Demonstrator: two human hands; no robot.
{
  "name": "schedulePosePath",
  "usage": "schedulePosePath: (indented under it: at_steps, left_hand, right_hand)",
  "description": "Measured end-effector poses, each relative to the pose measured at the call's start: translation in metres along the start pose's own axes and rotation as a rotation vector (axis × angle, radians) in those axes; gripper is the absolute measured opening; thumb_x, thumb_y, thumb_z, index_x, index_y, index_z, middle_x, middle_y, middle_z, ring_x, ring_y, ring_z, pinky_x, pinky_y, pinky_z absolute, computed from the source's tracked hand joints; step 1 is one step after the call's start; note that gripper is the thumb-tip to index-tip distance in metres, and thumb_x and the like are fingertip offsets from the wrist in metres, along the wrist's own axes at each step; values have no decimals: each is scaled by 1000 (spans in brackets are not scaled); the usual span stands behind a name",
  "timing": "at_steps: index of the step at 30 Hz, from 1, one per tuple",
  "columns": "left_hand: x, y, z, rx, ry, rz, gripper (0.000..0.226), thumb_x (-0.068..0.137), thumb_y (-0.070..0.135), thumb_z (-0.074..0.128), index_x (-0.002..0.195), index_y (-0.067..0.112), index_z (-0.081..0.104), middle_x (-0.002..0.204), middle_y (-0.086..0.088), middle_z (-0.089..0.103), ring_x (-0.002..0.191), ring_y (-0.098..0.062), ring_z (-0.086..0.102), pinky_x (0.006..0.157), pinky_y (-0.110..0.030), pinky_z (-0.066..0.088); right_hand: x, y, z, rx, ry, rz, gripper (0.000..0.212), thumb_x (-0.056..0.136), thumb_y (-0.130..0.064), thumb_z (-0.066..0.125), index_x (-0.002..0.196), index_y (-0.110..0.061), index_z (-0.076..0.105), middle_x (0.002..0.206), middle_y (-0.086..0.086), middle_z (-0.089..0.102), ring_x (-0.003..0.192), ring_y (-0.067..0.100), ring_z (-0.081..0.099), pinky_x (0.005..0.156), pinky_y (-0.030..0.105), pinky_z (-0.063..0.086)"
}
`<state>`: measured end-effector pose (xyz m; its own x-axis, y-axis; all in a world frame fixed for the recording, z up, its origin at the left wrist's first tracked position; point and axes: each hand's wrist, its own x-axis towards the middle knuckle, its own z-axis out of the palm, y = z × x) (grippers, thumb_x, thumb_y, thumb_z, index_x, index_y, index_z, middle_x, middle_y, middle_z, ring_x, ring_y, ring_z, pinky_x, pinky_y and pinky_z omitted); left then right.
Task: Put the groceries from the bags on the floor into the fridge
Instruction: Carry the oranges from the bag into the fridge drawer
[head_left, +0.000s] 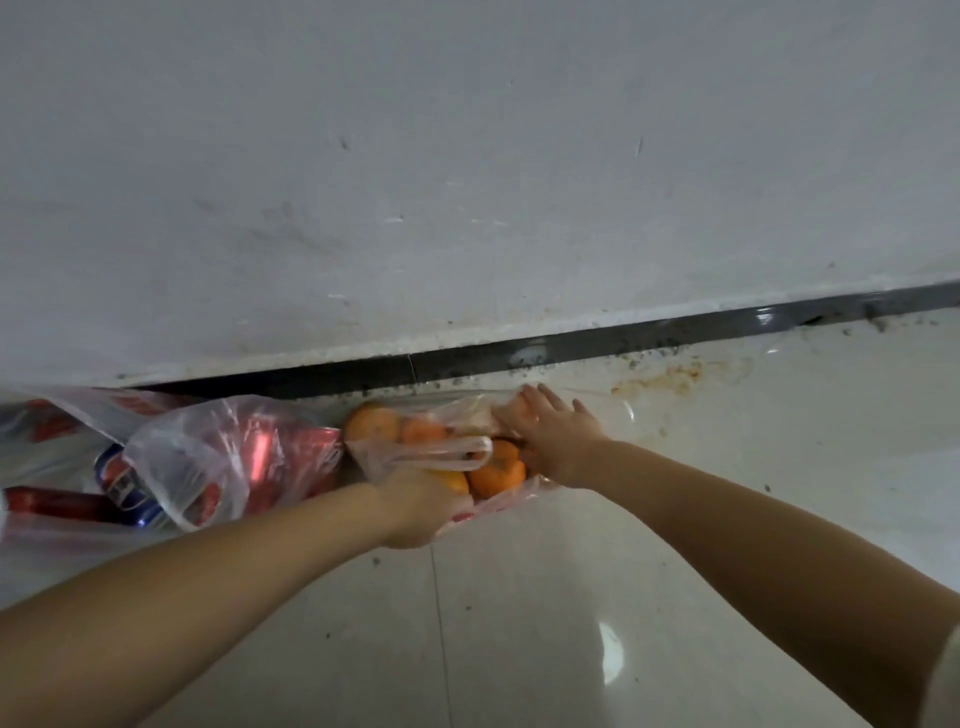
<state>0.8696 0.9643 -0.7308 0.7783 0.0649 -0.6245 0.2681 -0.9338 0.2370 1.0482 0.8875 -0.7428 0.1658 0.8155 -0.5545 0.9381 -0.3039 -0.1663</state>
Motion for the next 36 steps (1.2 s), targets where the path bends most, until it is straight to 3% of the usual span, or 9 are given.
schedulePosePath:
  at_steps: [4,8,14,18,21,24,28,32,36]
  left_hand:
    - [-14,-15,21,-323,143,-74,40,93,23,47,133,24,43,117,-5,58,111,-21,57,96,-33,46]
    - [-27,-24,48,-351,353,-143,35,99,36,33,105,13,58,107,-3,64,92,-11,58,82,-18,41]
    - [-12,-49,52,-785,544,-710,49,94,39,49,132,14,31,113,-6,56,96,-17,57,81,-32,47]
    - [5,-44,46,-737,475,-722,86,89,46,54,147,22,-4,150,-19,20,127,-34,44,98,-44,46]
    - [19,-54,30,-773,462,-750,88,89,51,53,150,24,-5,157,-11,7,136,-35,33,104,-46,40]
    - [28,-76,13,-908,512,-754,77,87,51,57,147,25,16,150,-7,32,126,-29,47,94,-39,45]
    - [16,-99,-1,-567,351,-669,56,90,53,50,131,19,31,102,-8,63,78,-24,62,62,-32,47]
    - [20,-94,6,-88,335,-646,71,88,39,59,143,13,23,131,-19,47,116,-34,50,84,-41,48]
    - [34,-90,12,-263,335,-648,86,80,32,70,147,13,17,144,-17,32,125,-34,42,94,-43,44]
  right_hand:
    - [17,16,10,206,-61,181,71,93,-47,42,148,-39,-3,154,13,20,135,41,31,103,54,38]
    - [18,26,12,-12,55,200,64,98,-45,33,149,-32,-3,129,13,49,86,25,60,64,32,49]
    - [21,8,15,-9,200,122,51,96,-30,48,142,-27,27,137,12,38,118,32,47,85,40,51]
    - [32,8,18,106,153,126,51,96,-21,47,144,-30,30,143,12,35,122,35,46,96,41,47]
    - [42,10,13,240,187,164,38,94,-17,51,132,-22,48,128,10,52,109,29,56,93,35,48]
    - [46,13,5,485,229,290,26,99,-19,43,119,-16,59,114,9,61,94,20,55,83,27,45]
    - [54,26,-2,670,220,408,27,99,-23,45,117,-15,64,118,10,61,90,18,51,80,25,41]
    - [50,38,5,641,159,435,26,98,-17,47,114,-13,66,118,10,61,88,18,51,78,24,42]
    - [42,39,19,464,126,437,27,99,-15,42,119,-14,61,117,12,60,88,21,52,79,27,46]
